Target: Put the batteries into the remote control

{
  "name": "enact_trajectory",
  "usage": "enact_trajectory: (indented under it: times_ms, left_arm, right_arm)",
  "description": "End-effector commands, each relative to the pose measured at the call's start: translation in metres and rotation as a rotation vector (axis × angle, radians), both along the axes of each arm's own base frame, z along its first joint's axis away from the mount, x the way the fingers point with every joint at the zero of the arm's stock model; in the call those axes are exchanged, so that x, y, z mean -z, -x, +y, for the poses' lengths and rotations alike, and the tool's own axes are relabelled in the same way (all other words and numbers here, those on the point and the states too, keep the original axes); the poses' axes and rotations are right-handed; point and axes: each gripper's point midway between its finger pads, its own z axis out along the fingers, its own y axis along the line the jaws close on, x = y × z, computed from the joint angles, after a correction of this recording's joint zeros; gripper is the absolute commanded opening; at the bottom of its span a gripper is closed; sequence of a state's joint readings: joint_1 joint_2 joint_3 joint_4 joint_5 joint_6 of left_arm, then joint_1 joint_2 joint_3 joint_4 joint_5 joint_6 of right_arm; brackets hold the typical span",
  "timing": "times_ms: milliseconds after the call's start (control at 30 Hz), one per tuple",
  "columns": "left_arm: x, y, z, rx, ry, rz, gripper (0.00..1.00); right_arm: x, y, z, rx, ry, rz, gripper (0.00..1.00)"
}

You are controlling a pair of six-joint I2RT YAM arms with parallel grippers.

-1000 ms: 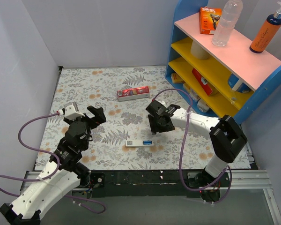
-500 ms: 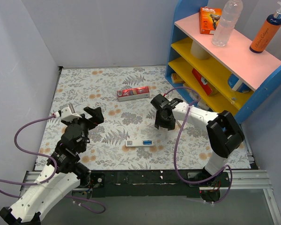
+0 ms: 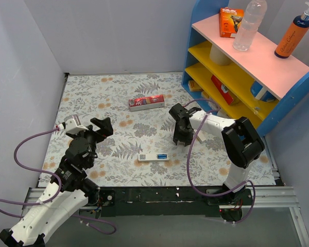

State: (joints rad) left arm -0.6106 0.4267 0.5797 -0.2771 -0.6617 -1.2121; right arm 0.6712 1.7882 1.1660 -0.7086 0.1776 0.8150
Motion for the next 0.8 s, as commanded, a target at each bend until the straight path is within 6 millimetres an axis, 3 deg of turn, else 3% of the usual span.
enact_trajectory:
  times_ms: [0,500,767]
  left_arm:
    - [0.003,0.001,0.002,-0.007,-0.003,0.001,0.98]
    - [0.003,0.002,0.003,-0.007,-0.004,0.002,0.98]
    - [0.003,0.002,0.002,-0.006,-0.001,0.001,0.98]
  right_arm:
    - [0.01,0.006,-0.005,-0.002,0.0,0.038,0.51]
    - [0.035,0.016,-0.003,-0.035,0.0,0.102,0.32]
    - [0.029,0.016,-0.017,-0.172,0.052,0.083,0.09]
